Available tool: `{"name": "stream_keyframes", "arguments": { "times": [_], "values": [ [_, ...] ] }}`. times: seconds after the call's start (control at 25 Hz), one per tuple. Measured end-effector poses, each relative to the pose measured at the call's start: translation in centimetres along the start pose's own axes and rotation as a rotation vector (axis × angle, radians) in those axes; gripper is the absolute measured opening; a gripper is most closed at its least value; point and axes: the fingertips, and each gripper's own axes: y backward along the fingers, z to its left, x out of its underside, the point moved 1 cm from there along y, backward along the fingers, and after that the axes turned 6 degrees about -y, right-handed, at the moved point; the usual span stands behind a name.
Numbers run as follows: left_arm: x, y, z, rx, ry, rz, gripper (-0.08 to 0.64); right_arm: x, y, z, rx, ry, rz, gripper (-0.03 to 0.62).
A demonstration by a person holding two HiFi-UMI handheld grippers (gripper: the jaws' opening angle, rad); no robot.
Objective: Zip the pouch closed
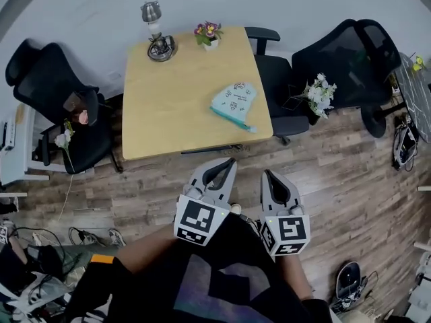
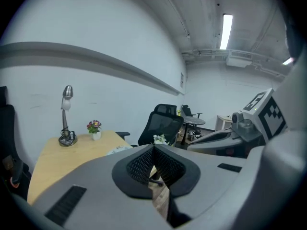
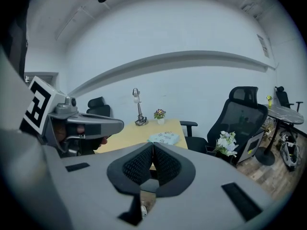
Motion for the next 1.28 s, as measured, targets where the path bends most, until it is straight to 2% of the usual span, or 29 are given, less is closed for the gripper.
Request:
{"name": "stream_keyframes", "arguments": {
  "times": [0.32, 0.6, 0.76, 1.04, 1.28],
  "values": [
    [-0.5, -3.5, 5.4, 0.009, 0.027, -0.018, 0.008, -1.8, -6.0, -2.0, 0.057, 0.104, 0.083, 0.017],
    [2.0, -5.7, 9.2, 0.027, 0.072, 0.007, 0.008, -1.5, -10.7, -2.7, 0.094, 0.234, 0.199, 0.020],
    [2.9, -6.8, 10.3, 0.039, 0.062, 0.016, 0.008, -0.9, -12.5, -2.6, 0.083, 0.311, 0.257, 0.073],
    [4.4, -8.4, 11.9, -0.004, 0.080, 0.065, 0.008, -0.1, -15.3, -3.7, 0.014, 0.388, 0.331, 0.086],
    [4.8, -10.5, 12.8, -0.076, 0.121, 0.091, 0.008, 0.9, -17.7, -4.7, -0.121, 0.491, 0.384, 0.087]
  ]
}}
